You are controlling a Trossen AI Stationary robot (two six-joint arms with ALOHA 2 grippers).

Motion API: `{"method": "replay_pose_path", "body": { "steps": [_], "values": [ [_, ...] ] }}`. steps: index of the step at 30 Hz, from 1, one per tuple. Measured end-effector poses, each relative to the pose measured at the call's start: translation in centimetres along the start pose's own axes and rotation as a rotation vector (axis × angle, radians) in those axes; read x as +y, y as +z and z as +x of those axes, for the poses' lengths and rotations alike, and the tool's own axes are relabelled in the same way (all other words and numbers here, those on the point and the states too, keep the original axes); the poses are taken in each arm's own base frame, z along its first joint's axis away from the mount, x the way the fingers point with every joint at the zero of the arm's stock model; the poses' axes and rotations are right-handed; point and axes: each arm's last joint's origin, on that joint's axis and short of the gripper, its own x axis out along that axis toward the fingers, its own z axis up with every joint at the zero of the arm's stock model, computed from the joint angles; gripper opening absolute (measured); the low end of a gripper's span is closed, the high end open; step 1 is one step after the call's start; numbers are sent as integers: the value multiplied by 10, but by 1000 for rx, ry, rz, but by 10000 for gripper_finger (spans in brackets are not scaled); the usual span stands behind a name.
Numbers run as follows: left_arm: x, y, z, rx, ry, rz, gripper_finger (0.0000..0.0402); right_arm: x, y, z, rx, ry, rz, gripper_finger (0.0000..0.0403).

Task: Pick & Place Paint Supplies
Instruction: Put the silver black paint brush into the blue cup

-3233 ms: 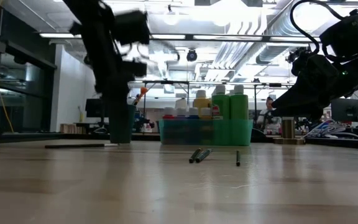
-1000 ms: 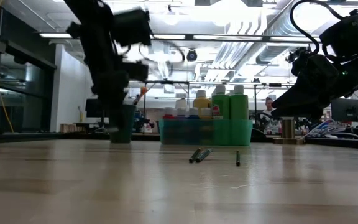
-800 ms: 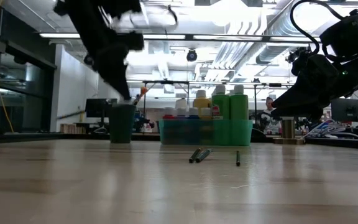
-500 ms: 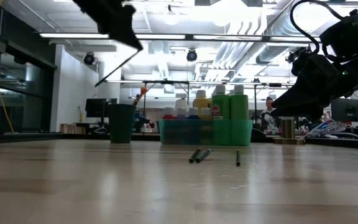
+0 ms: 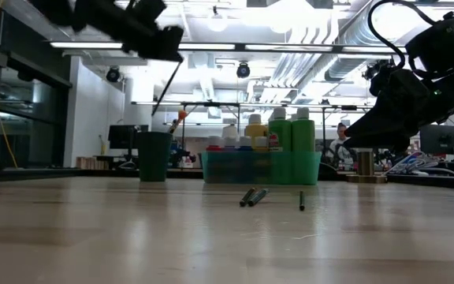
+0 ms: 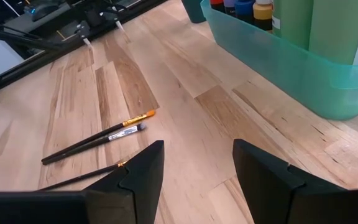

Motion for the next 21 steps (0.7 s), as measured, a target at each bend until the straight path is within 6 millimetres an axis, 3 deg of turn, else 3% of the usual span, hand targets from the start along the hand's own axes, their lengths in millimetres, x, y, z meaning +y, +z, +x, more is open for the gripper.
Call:
{"method": "replay_pose_path", "body": {
  "steps": [8,21],
  "values": [
    [21,-44,-2,-115,103,-168,0,0,0,0,0,0,0,185],
    [40,-66,8,-73,120,-247,0,0,0,0,0,0,0,185]
  ]
}}
